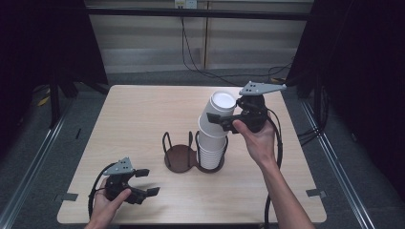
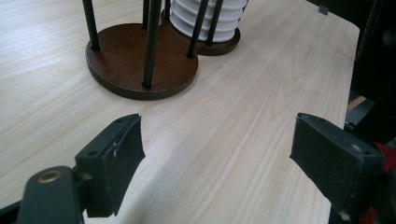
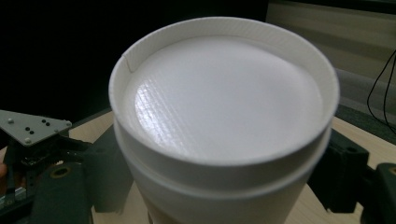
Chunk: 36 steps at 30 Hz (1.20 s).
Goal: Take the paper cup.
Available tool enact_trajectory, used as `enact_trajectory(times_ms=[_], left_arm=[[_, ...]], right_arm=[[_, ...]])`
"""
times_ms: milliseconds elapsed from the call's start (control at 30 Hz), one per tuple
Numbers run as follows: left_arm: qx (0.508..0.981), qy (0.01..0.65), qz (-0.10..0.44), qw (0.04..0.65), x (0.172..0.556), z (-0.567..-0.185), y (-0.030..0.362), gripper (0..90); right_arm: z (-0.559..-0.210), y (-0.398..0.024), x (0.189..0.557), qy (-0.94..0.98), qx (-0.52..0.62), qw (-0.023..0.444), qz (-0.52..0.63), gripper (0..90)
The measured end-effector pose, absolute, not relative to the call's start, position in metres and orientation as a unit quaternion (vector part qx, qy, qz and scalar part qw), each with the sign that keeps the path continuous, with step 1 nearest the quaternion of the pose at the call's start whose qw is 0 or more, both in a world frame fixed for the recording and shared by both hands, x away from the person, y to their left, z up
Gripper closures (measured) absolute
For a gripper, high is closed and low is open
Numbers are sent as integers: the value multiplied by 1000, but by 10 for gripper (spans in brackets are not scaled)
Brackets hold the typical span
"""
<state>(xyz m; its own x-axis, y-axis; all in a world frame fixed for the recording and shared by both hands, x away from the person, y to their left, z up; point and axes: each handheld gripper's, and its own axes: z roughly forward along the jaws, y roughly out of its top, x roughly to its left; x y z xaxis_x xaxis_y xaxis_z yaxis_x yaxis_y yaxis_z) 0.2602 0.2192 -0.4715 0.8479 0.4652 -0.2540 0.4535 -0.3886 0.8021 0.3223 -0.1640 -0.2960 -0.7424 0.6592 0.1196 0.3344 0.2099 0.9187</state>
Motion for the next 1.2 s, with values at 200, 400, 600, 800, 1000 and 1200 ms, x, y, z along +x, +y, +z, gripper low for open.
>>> enact_trajectory(times_ms=[200,400,600,800,1000,1200], left_arm=[[833,276,5,478,260,-472,219,167],[834,276,5,477,260,-472,219,167],[834,276,5,477,260,-472,218,167],[834,275,4,478,260,-472,219,167],[834,274,3,478,260,-472,219,167],[833,276,2,479,260,-472,218,167]], right_arm=[[-291,-169,320,752,325,152,554,209],[-285,-174,317,742,324,153,567,209],[-283,-178,315,731,323,153,581,209],[-281,-181,313,726,320,154,588,209],[-280,-189,309,717,327,156,595,210],[-282,-196,303,711,331,155,601,210]])
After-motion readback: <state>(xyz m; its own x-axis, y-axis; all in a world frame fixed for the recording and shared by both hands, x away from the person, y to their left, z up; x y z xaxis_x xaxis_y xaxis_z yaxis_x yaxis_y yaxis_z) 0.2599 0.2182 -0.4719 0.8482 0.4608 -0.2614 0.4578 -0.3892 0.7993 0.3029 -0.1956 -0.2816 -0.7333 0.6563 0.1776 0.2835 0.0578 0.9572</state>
